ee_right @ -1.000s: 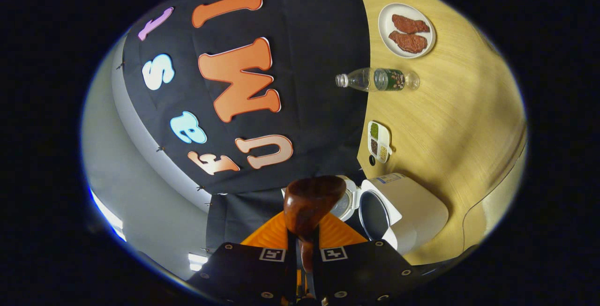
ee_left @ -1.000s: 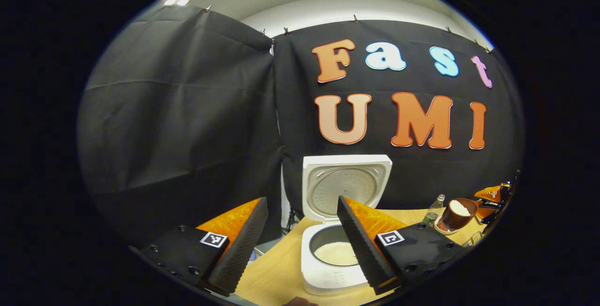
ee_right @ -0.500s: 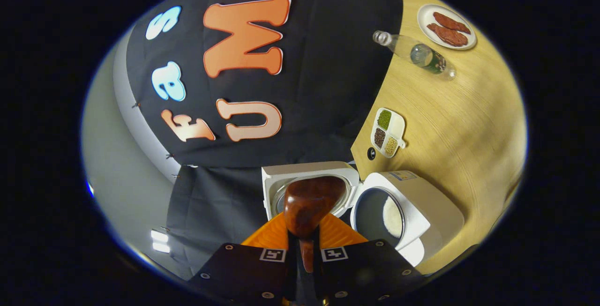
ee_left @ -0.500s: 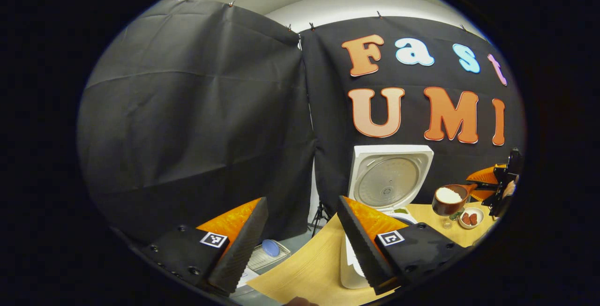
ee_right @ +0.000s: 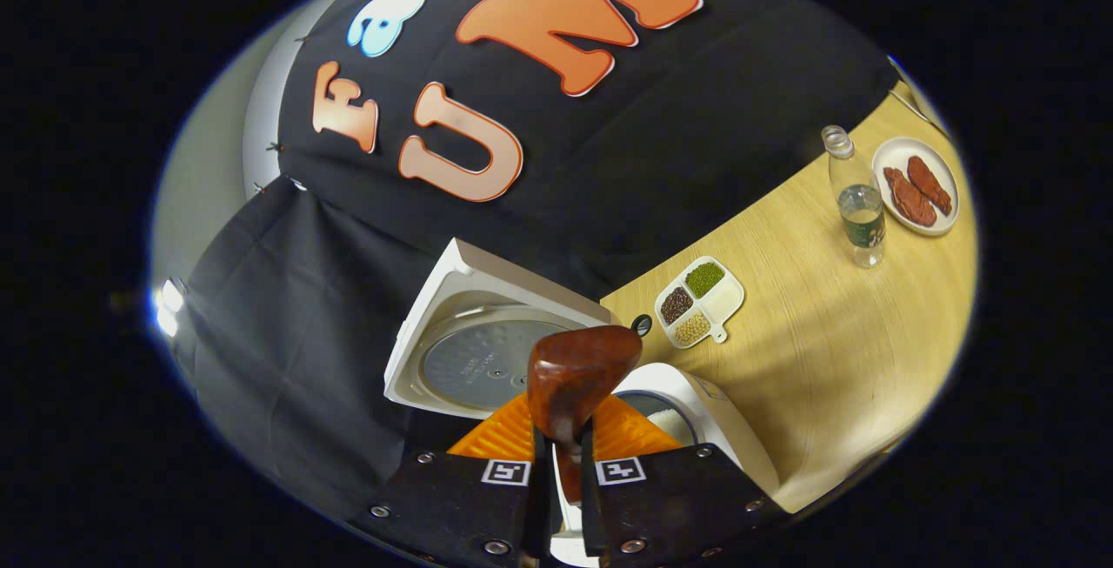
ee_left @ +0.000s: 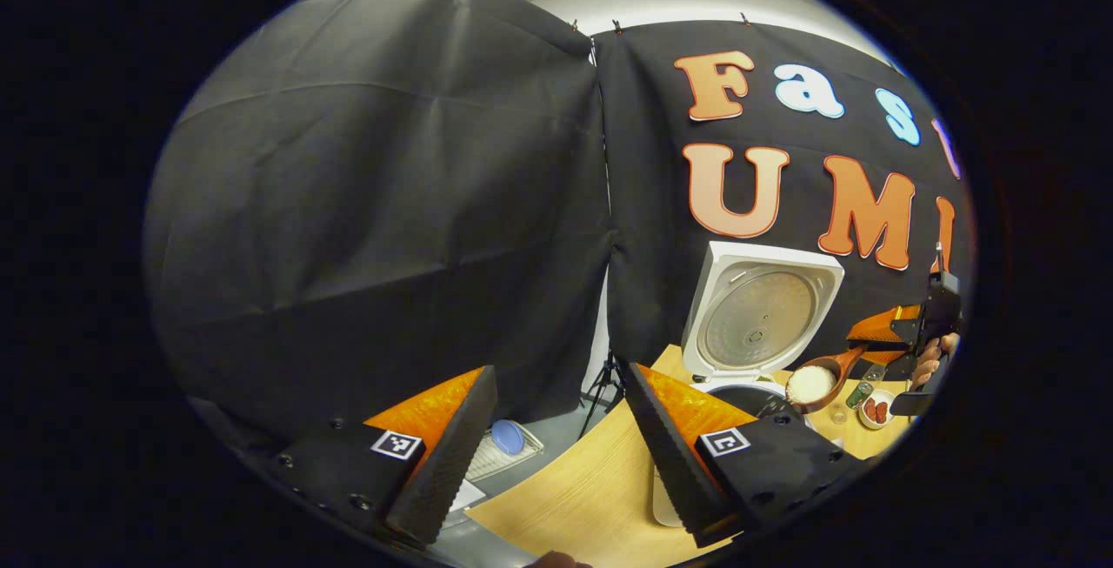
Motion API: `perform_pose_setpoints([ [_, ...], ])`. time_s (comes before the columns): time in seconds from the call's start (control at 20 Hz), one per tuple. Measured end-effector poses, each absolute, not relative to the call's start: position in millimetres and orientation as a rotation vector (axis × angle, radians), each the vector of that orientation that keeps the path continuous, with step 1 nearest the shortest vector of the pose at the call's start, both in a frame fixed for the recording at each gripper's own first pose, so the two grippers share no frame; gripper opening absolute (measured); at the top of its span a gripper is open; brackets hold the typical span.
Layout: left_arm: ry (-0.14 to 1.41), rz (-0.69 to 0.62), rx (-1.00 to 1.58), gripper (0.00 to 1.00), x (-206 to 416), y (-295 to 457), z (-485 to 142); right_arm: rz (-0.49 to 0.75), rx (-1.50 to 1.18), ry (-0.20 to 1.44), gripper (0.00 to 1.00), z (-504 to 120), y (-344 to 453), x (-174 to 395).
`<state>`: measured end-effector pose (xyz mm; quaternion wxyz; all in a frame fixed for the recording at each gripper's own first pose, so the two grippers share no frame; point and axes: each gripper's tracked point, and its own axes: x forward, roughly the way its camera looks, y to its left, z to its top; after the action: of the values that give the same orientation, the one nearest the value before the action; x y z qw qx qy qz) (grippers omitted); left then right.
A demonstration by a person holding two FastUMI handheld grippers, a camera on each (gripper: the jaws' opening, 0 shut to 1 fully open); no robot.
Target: Close the left gripper, press the button to open the rice cooker; take a wooden spoon from the chopstick holder with the right hand, scoop a spoonful of rice and pour it into the rice cooker, then put the wooden spoon back into the chopstick holder.
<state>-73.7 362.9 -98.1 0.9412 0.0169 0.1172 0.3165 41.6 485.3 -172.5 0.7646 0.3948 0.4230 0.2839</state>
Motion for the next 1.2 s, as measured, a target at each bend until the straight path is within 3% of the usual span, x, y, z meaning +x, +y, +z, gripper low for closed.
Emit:
perform_pose_setpoints([
  [0.85, 0.264, 0.638, 0.035, 0.98, -81.7, 353.7, -114.8, 0.639, 0.493, 0.619, 0.13, -123.1, 497.8, 66.9],
  [1.2, 0.268, 0.649, 0.046, 0.97, -87.9, 355.4, -116.3, 0.714, 0.306, 0.468, 0.13, -94.2, 514.8, 56.4],
])
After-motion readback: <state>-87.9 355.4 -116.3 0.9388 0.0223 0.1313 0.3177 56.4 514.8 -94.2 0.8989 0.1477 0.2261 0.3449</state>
